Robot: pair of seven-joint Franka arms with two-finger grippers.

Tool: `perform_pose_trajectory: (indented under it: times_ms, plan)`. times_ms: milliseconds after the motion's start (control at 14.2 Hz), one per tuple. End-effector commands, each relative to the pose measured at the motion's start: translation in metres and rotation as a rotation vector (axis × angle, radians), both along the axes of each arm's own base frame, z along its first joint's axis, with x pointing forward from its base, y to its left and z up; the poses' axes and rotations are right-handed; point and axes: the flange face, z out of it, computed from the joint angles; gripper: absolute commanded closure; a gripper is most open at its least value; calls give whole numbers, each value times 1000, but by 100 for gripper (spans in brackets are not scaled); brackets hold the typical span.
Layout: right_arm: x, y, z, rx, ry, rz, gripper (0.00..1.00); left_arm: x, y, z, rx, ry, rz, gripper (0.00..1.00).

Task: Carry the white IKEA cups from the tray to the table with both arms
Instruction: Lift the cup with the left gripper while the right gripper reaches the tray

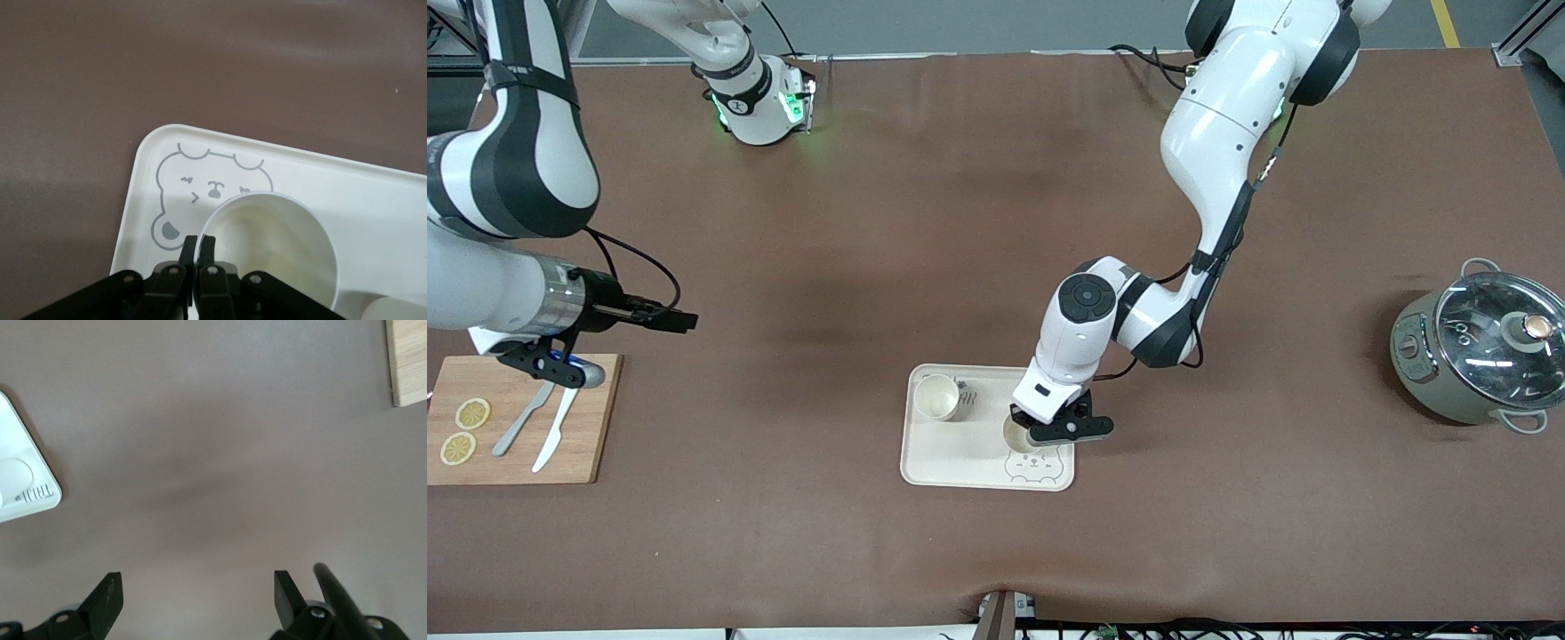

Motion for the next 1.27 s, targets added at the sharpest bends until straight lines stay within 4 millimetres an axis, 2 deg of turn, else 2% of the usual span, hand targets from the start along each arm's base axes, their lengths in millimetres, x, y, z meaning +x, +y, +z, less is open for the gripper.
perform_pose_trajectory:
  times_ms: [0,212,565,706,847,989,1201]
  plan:
    - [6,26,-5,-8,-9,-48,0,2,7,21,30,7,20,100]
    - [11,44,-17,-21,-15,-79,0,4,17,48,57,38,39,100]
    - [16,69,-29,-35,-33,-133,0,-3,21,72,106,99,52,100]
    - [19,80,-36,-40,-42,-151,0,-2,33,101,115,126,52,100]
    - [19,95,-39,-45,-52,-173,0,-4,46,142,90,163,13,100]
    - [20,101,-42,-48,-56,-189,0,-3,70,175,85,204,-7,100]
    - [22,109,-48,-30,-58,-205,0,-1,107,215,75,249,-42,100]
